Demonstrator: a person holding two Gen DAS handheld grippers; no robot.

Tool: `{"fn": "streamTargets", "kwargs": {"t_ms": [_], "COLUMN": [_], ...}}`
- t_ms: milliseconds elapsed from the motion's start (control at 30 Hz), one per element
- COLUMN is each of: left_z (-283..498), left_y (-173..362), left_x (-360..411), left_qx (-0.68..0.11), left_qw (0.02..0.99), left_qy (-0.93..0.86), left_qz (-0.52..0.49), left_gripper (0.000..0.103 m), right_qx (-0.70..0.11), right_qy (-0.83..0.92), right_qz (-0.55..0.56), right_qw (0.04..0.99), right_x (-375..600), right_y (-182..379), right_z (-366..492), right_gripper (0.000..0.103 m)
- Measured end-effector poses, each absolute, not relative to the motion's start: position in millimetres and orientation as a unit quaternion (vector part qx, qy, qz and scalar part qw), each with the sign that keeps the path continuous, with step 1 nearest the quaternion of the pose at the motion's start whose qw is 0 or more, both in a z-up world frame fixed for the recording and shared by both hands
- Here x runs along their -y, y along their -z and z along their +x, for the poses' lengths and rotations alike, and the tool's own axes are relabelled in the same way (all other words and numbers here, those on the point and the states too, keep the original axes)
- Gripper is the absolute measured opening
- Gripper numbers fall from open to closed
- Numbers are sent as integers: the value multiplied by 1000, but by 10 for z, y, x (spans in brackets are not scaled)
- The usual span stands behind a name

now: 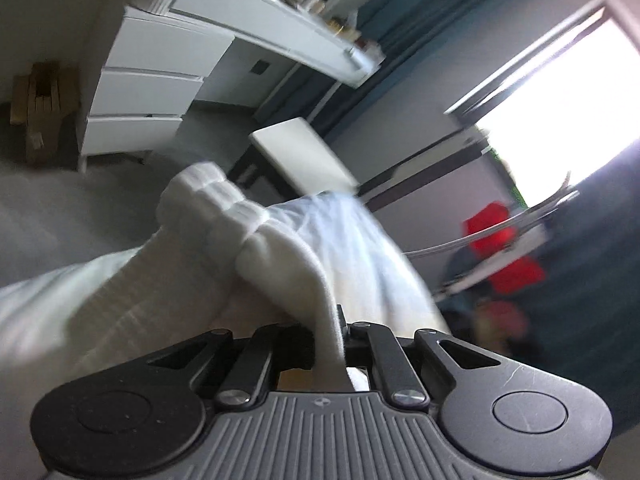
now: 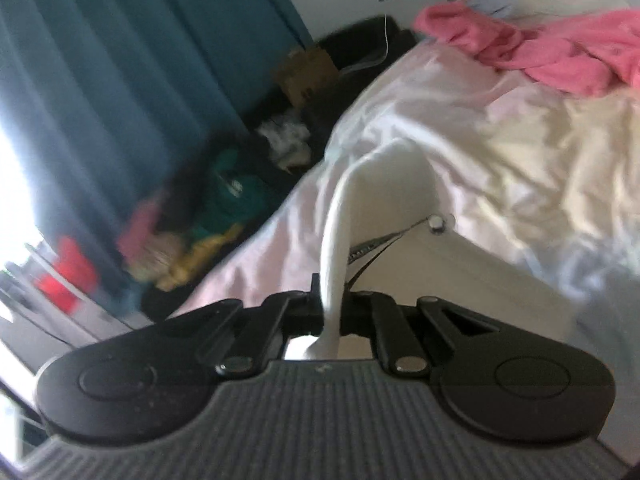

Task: Fold clothes
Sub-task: 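Lift the waistband with the left gripper while the right gripper lifts the leg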

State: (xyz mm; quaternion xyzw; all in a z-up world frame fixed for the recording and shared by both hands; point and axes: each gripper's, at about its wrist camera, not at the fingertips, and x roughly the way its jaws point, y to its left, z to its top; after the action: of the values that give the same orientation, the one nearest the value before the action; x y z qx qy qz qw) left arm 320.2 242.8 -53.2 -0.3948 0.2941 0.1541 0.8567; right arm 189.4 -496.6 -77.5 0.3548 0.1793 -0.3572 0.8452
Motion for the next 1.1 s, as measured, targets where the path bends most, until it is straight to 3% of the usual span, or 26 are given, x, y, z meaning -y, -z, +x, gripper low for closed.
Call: {"fn": "streamTargets", "kwargs": {"t_ms": [100, 233, 367, 400, 433, 467, 500, 533, 600, 633, 867, 1100], "left_z": [3758, 4061, 4012, 3962, 3907, 3829, 3722, 3581, 3277, 3126, 1963, 1656], "left_y": [843, 1025, 1003, 986, 966, 934, 894, 847, 749, 701, 793, 1355], "left_x": [-2381, -2258, -2205, -2224, -2249, -2270, -2293, -2308, -2333, -2345, -2465, -2652], "left_qx": [-326, -340, -346, -345, -342, -341, -337, -332, -322, -318, -325, -338], "left_qw": [844, 854, 868, 870, 871, 873, 876, 879, 884, 887, 876, 827], "left_qy": [-179, -181, -158, -144, -128, -112, -99, -92, -82, -77, -32, -61], "left_qz": [-387, -350, -320, -322, -327, -330, -330, -329, -328, -327, -354, -446], "left_gripper": [8, 10, 22, 27, 41, 51, 52, 56, 69, 71, 79, 80], "right_qx": [-202, -205, -209, -209, -210, -211, -212, -213, -202, -193, -139, -208], "right_qy": [364, 343, 321, 315, 310, 304, 298, 293, 274, 262, 219, 201], "right_qz": [352, 371, 389, 394, 398, 403, 408, 412, 430, 441, 530, 620], "right_qw": [838, 838, 838, 838, 837, 837, 837, 836, 836, 837, 807, 729], "right_x": [5020, 5074, 5128, 5142, 5155, 5169, 5182, 5195, 5188, 5175, 5064, 5032], "right_y": [1085, 1190, 1294, 1320, 1346, 1372, 1398, 1424, 1405, 1377, 1470, 1967], "right_z": [2348, 2302, 2256, 2245, 2233, 2222, 2210, 2199, 1981, 1822, 613, 449], "right_gripper": [7, 8, 10, 15, 19, 31, 45, 51, 74, 77, 77, 77]}}
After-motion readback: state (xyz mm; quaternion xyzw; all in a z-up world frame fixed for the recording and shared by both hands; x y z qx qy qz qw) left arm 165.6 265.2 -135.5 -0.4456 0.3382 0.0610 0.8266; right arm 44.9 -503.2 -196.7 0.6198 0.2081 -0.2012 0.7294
